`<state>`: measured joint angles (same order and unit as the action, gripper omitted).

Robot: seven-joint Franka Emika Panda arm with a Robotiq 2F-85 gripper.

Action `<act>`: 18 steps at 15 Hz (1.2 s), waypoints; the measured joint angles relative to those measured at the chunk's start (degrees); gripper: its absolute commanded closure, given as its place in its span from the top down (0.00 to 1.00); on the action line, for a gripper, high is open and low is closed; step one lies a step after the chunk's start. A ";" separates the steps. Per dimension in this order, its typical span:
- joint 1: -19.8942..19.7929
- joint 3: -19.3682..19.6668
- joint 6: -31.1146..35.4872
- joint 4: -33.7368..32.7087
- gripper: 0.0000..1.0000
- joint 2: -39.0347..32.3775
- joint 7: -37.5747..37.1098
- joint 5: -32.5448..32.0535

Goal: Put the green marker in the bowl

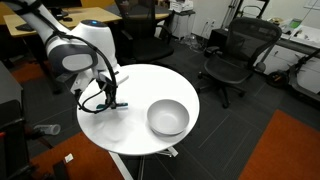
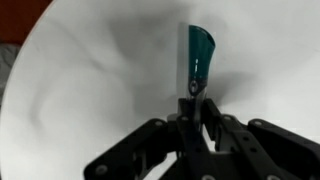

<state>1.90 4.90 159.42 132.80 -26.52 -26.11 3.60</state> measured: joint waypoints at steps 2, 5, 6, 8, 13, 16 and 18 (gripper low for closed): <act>-0.02 0.80 -0.22 0.65 0.05 2.01 0.58 0.00; -0.85 1.65 -1.47 2.00 0.05 5.84 2.99 0.00; -1.47 1.67 -1.93 2.49 0.05 7.24 4.31 0.00; -2.80 1.67 -2.90 3.43 0.05 10.00 6.94 0.01; -4.98 3.71 -7.61 3.97 0.05 15.55 9.29 -0.63; -6.40 5.01 -10.05 3.33 0.05 17.23 9.52 -1.09; -7.28 5.61 -10.78 2.34 0.05 17.32 9.52 -1.16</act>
<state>-5.37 10.51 148.64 135.13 -9.20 -16.59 2.43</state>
